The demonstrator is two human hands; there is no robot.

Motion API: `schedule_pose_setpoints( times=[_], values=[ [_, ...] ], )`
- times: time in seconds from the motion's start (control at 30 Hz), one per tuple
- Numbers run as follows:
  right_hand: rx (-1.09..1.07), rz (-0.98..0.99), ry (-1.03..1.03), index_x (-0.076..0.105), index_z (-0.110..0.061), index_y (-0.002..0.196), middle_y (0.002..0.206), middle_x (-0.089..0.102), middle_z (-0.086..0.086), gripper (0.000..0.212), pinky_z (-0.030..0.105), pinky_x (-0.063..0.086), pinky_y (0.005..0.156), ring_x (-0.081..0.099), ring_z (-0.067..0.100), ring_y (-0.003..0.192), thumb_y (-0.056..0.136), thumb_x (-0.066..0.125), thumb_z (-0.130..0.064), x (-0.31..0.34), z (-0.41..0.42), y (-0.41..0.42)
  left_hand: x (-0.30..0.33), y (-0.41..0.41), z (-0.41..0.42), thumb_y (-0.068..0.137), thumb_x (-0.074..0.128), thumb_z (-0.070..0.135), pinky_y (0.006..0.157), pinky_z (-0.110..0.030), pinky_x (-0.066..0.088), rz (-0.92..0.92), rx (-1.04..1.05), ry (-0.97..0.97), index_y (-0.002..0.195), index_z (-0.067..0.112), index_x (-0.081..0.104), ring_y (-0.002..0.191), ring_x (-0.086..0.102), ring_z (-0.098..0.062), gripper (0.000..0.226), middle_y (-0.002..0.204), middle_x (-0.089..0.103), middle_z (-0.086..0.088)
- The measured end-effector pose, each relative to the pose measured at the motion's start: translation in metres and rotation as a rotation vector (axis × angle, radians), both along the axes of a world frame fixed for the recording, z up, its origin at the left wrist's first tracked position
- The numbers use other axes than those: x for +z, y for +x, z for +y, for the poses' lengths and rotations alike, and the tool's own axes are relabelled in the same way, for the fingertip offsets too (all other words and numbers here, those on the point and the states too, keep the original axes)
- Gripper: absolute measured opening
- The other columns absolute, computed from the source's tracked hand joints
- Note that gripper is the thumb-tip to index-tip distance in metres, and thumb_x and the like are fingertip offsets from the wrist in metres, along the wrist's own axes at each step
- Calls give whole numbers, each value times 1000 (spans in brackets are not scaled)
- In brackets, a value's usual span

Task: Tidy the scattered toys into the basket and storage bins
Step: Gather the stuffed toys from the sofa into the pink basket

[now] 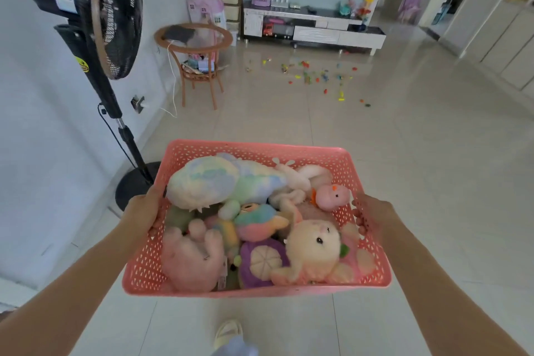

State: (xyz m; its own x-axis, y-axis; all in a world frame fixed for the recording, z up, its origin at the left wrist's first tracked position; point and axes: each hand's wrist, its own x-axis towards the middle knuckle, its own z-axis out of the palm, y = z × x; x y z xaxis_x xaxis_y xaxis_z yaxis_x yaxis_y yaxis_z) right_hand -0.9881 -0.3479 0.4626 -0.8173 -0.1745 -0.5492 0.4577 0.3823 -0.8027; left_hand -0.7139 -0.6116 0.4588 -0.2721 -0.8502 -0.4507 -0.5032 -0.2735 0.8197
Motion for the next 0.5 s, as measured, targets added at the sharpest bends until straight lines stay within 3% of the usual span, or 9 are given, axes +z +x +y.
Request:
schedule_pose_setpoints(
  times=[0.17, 0.33, 0.5],
  values=[
    [-45, -24, -19, 56, -5, 76, 58, 46, 7, 26, 18, 26, 35, 35, 15, 44, 87, 62, -28, 11, -75, -78, 19, -94, -86, 82, 48, 66, 46, -25, 28, 52, -11, 16, 60, 14, 45, 44, 32, -17, 56, 53, 39, -5],
    [-39, -34, -18, 56, -3, 78, 58, 47, 7, 23, 21, 27, 38, 36, 15, 44, 88, 60, -23, 2, -141, -169, 15, -187, -153, 94, 39, 46, 55, -30, 41, 10, 16, -26, 82, 2, 58, 58, 51, -25, 49, 68, 56, -12],
    [49, -32, -13, 56, -3, 79, 59, 47, 8, 22, 16, 26, 35, 36, 15, 45, 88, 60, -23, -14, -227, -293, -9, -288, -218, 94, 39, 46, 51, -27, 34, -26, 96, 4, 70, 5, 54, 51, 44, -22, 50, 60, 50, -11]
  ],
)
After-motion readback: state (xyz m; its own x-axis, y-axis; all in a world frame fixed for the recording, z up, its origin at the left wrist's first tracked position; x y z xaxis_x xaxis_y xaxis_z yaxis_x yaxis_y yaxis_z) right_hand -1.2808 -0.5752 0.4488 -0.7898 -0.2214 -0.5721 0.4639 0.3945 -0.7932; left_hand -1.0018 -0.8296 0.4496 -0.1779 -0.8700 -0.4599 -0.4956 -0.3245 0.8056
